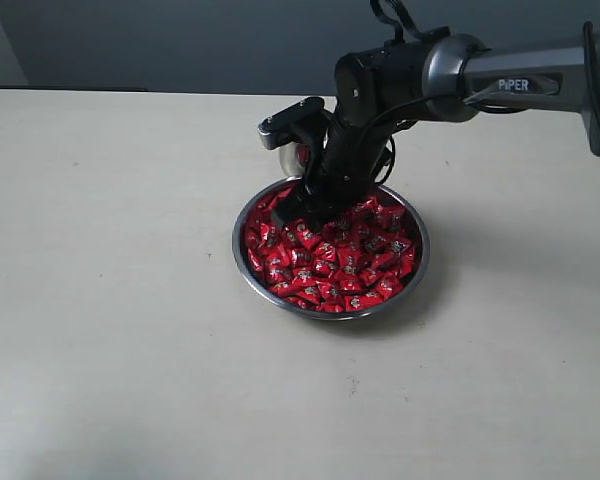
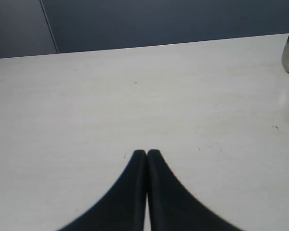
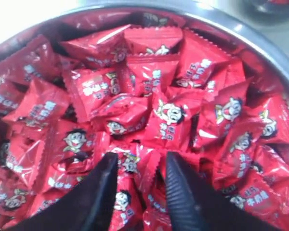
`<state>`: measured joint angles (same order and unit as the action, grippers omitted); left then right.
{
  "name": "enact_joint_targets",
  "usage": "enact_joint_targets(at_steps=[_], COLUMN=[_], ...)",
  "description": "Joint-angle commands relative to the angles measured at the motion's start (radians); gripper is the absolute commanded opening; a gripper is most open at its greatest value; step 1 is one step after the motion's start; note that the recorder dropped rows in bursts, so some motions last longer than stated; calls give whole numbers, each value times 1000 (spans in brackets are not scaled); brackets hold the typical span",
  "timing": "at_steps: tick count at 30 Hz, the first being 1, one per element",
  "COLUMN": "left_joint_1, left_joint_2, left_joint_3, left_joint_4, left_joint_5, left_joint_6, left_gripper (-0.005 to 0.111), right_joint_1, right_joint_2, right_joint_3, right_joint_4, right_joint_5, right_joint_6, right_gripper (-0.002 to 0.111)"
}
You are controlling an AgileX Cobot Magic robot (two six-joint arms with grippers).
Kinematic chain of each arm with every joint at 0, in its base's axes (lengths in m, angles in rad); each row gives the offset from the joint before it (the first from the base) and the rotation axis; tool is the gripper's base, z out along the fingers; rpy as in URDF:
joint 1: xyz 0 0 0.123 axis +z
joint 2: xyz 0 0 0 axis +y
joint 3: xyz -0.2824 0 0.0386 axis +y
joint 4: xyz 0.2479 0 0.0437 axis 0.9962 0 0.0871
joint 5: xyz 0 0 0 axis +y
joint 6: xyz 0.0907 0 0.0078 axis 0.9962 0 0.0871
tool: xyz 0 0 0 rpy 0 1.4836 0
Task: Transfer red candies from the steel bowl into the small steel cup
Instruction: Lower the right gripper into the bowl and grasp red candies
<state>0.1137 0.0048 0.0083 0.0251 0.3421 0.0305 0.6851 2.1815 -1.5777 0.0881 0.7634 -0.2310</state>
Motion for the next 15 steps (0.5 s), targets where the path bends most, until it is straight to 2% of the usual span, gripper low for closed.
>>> enact_joint_targets(at_steps=[1, 2, 4, 15], left_joint_1=[-5, -5, -5, -5], left_joint_2=[-5, -5, -5, -5], left_joint_3=[-8, -8, -8, -8], left_joint_4=[2, 2, 2, 2], left_joint_5=[-7, -7, -7, -7], left_joint_6=[-1, -1, -1, -1], left_gripper=[0, 0, 0, 0], right_joint_1=[-27, -27, -27, -45], right_joint_2=[7, 9, 9, 9], right_joint_3=[3, 3, 3, 3], right_joint_4=[43, 86, 164, 179], right_joint_5=[-7, -9, -13, -8], right_joint_6=[-14, -54, -101, -116], right_gripper=[40, 34, 29, 29])
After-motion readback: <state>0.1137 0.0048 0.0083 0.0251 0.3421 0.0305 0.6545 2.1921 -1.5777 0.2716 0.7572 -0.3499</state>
